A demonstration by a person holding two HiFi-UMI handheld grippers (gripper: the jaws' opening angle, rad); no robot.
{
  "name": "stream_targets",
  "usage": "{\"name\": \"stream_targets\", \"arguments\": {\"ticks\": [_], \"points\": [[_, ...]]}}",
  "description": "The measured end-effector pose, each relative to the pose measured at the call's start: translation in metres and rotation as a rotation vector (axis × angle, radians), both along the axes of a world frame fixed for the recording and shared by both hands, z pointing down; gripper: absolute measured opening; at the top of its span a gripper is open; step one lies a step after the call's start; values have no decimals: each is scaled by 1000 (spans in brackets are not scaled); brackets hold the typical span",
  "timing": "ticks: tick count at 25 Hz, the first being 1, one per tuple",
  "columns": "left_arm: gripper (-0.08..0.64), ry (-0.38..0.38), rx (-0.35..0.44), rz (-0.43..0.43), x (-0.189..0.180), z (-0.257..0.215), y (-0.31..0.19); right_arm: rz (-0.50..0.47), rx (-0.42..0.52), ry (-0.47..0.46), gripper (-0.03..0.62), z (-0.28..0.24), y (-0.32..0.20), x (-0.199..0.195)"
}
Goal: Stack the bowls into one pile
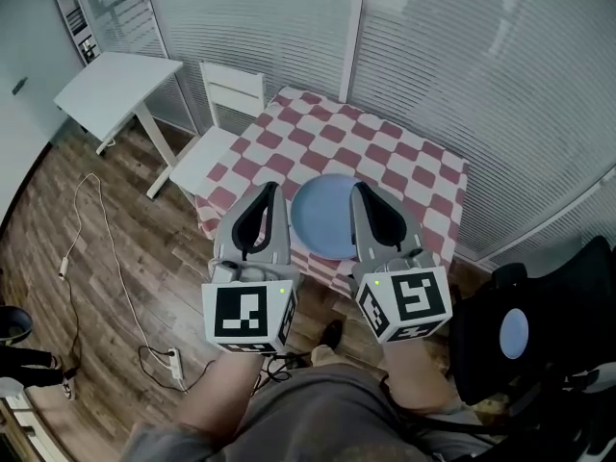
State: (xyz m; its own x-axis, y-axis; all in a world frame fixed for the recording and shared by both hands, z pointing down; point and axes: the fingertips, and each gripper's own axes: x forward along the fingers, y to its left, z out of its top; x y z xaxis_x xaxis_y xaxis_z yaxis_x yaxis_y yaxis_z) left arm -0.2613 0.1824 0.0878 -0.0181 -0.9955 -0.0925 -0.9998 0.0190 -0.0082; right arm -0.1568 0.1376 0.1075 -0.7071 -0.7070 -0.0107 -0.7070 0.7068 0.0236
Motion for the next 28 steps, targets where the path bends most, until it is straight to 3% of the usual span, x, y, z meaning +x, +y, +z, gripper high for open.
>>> {"name": "stream_targets", "arguments": {"ticks": [28], "points": [[0,1,-24,13,-13,3,12,1,4,14,23,-2,15,-9]]}}
